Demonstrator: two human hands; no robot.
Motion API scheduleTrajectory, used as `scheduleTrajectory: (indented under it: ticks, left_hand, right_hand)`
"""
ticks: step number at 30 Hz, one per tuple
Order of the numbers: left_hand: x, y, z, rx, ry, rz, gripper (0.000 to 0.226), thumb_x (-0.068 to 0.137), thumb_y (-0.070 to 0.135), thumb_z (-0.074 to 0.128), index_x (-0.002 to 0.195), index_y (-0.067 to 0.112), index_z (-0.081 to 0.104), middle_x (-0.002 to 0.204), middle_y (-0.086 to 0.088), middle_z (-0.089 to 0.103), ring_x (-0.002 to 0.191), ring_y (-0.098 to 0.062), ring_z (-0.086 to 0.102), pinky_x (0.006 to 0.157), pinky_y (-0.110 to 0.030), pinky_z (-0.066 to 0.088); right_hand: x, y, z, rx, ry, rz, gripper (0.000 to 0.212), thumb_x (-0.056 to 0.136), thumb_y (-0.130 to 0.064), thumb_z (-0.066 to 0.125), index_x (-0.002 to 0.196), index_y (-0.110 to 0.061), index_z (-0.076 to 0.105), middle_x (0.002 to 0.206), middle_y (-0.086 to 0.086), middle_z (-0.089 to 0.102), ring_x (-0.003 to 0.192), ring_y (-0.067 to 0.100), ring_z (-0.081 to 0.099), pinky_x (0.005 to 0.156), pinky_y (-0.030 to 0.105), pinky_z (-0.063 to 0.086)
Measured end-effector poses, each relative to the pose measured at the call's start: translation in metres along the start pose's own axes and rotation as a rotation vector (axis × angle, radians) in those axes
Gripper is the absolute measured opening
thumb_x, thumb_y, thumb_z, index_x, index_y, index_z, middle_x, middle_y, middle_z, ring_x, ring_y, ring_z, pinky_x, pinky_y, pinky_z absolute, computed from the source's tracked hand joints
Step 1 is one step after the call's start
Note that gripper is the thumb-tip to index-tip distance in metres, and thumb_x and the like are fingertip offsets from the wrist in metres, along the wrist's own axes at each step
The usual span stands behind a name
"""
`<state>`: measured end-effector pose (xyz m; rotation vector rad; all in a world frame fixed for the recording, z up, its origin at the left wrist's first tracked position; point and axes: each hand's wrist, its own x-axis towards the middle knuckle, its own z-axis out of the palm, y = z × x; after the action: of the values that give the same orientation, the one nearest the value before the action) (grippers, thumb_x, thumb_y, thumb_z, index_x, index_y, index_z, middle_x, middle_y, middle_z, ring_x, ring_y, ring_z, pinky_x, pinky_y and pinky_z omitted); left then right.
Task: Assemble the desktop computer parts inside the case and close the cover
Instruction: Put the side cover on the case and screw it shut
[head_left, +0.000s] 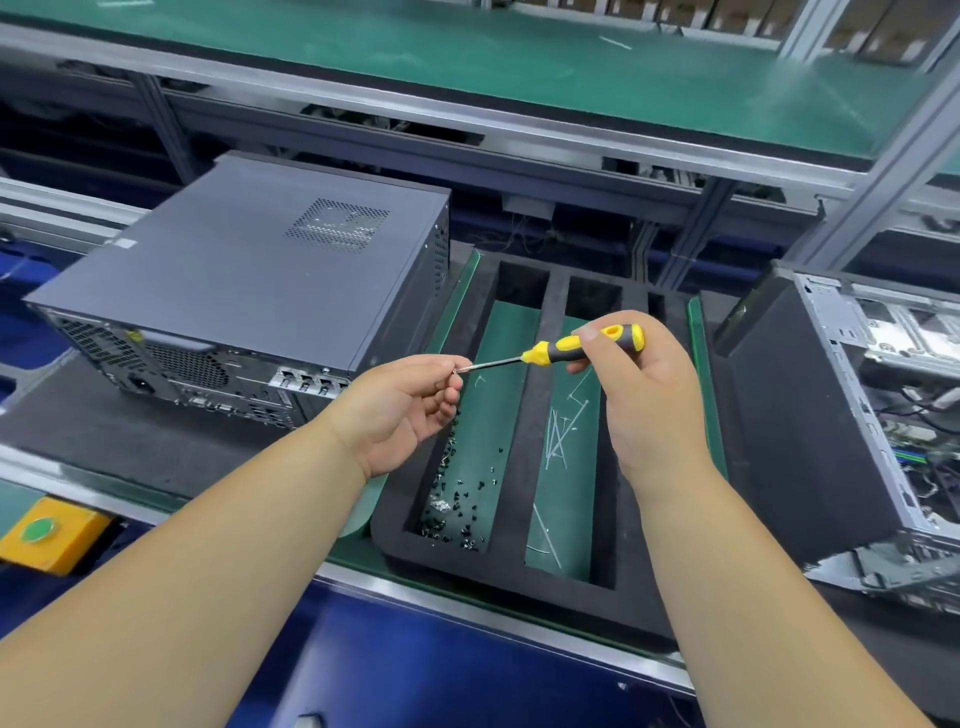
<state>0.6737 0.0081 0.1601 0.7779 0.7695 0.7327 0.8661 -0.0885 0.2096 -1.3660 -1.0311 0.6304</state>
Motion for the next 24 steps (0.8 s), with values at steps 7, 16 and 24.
scheduleTrajectory:
  ticks: [7, 16, 24]
  left_hand:
    - [-0.021, 0.058, -0.039, 0.382, -0.033, 0.339, 0.025, 0.095, 0.003, 0.056, 0.084, 0.018, 0.073, 0.075, 0.003, 0.068, 0.072, -0.007, 0.062, 0.07, -0.016, 0.052]
    - [-0.048, 0.152, -0.163, 0.526, -0.049, 0.517, 0.013, 0.091, 0.005, 0.062, 0.094, 0.016, 0.068, 0.078, 0.003, 0.071, 0.078, -0.013, 0.067, 0.074, -0.018, 0.051]
    - [-0.055, 0.196, -0.258, -0.1, -0.03, 0.238, 0.01, 0.095, 0.015, 0.058, 0.091, 0.014, 0.067, 0.074, 0.006, 0.065, 0.068, -0.006, 0.059, 0.064, -0.016, 0.051]
  right_hand:
    - [0.001, -0.029, 0.052, 0.085, -0.018, -0.068, 0.007, 0.088, -0.012, 0.06, 0.088, -0.009, 0.067, 0.083, -0.003, 0.071, 0.079, 0.007, 0.068, 0.071, 0.013, 0.049]
    - [-0.008, -0.064, 0.195, 0.162, -0.045, -0.042, 0.009, 0.08, -0.019, 0.064, 0.076, -0.026, 0.068, 0.078, -0.004, 0.072, 0.073, 0.008, 0.064, 0.068, 0.016, 0.047]
    - [-0.035, -0.064, 0.313, -0.046, -0.238, 0.192, 0.013, 0.087, -0.015, 0.073, 0.097, -0.012, 0.066, 0.085, 0.01, 0.075, 0.064, 0.013, 0.056, 0.061, 0.025, 0.047]
